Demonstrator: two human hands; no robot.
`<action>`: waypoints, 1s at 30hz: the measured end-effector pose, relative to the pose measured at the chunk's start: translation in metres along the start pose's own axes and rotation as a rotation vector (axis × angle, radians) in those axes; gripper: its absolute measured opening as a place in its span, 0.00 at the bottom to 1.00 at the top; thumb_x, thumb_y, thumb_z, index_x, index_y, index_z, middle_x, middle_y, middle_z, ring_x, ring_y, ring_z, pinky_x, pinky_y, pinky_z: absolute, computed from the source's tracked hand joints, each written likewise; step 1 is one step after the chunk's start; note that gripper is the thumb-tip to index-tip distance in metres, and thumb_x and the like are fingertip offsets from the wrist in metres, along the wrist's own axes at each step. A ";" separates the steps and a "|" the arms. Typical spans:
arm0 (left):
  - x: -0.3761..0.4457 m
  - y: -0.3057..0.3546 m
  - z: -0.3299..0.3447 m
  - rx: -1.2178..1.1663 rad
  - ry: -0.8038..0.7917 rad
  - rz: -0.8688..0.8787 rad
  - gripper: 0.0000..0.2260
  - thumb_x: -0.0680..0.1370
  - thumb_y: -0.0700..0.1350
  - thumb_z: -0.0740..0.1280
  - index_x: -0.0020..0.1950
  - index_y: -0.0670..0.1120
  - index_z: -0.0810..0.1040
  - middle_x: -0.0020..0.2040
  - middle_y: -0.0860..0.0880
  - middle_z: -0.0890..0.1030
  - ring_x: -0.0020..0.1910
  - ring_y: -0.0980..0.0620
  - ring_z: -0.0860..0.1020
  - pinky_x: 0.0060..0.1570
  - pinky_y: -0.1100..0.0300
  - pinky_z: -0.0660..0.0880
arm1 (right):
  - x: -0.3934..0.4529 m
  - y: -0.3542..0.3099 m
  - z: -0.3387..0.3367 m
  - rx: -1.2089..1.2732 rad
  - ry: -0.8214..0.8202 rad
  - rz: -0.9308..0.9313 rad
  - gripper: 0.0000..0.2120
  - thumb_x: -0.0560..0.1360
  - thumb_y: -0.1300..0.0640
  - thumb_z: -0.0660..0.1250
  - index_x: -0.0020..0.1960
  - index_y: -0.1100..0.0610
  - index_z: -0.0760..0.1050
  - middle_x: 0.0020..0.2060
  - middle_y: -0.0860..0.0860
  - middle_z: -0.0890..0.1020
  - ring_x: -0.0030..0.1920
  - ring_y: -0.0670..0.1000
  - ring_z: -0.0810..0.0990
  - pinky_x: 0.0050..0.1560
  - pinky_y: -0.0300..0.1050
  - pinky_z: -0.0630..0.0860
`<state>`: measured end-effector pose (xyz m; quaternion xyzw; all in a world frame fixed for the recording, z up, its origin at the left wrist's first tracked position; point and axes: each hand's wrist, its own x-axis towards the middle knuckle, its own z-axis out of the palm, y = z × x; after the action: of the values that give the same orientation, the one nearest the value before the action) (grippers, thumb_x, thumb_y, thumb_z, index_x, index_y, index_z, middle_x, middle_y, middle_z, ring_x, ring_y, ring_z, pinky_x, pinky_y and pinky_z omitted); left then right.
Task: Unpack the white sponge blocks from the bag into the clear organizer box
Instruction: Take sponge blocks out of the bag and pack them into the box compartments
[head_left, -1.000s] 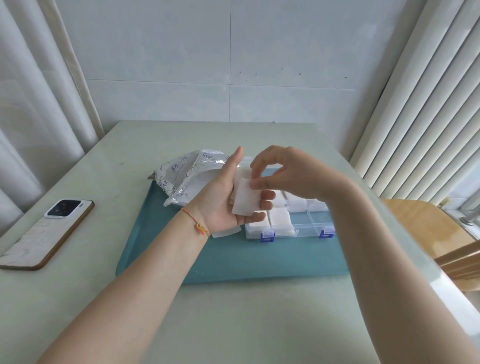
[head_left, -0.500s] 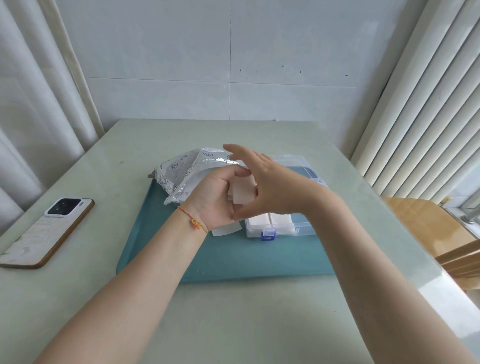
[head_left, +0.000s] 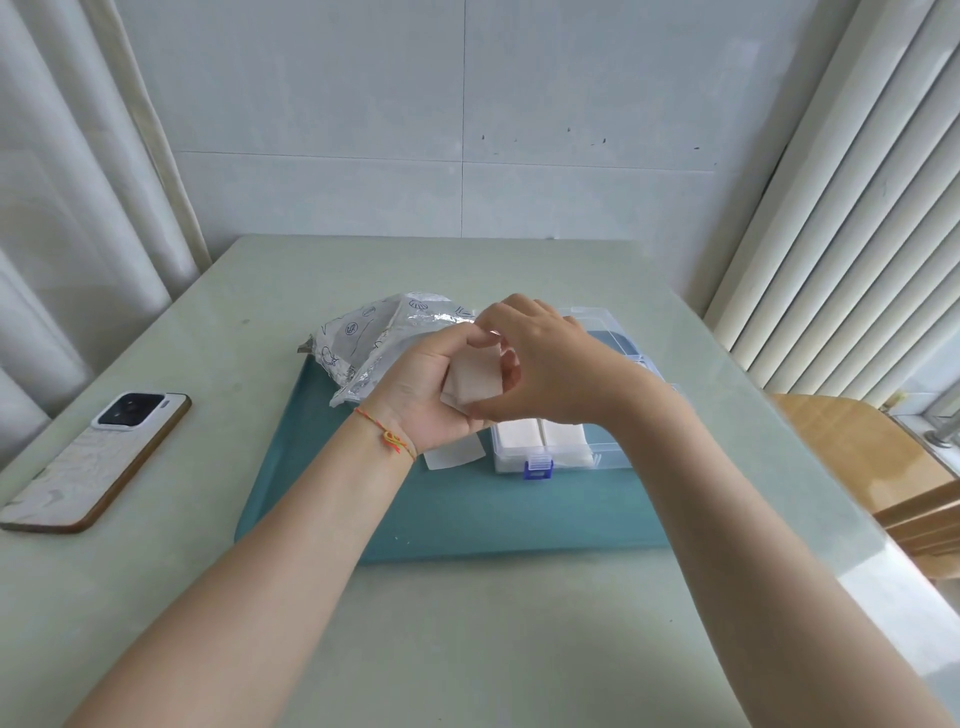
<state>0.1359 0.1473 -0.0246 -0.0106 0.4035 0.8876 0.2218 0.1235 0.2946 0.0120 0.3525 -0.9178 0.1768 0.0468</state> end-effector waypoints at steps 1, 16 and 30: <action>0.000 0.000 0.000 -0.020 -0.005 0.016 0.09 0.70 0.40 0.67 0.49 0.47 0.76 0.42 0.49 0.77 0.41 0.52 0.78 0.42 0.58 0.76 | 0.000 0.000 0.000 0.007 0.008 0.001 0.32 0.65 0.40 0.75 0.63 0.49 0.68 0.55 0.46 0.70 0.58 0.49 0.68 0.64 0.52 0.66; -0.003 -0.004 0.007 0.171 0.038 0.150 0.08 0.79 0.36 0.58 0.43 0.43 0.74 0.28 0.50 0.75 0.27 0.56 0.77 0.30 0.66 0.73 | -0.003 -0.004 -0.003 0.074 -0.089 0.022 0.41 0.63 0.41 0.77 0.70 0.43 0.63 0.62 0.44 0.65 0.64 0.48 0.64 0.66 0.50 0.64; -0.004 -0.003 0.006 0.138 0.009 0.116 0.08 0.70 0.38 0.69 0.47 0.46 0.78 0.41 0.49 0.76 0.37 0.55 0.75 0.39 0.64 0.71 | -0.001 -0.005 0.000 0.001 -0.036 0.025 0.31 0.67 0.46 0.73 0.66 0.48 0.67 0.62 0.47 0.67 0.63 0.50 0.65 0.66 0.53 0.65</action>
<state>0.1417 0.1523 -0.0221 0.0240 0.4648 0.8689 0.1683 0.1276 0.2922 0.0131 0.3440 -0.9227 0.1717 0.0279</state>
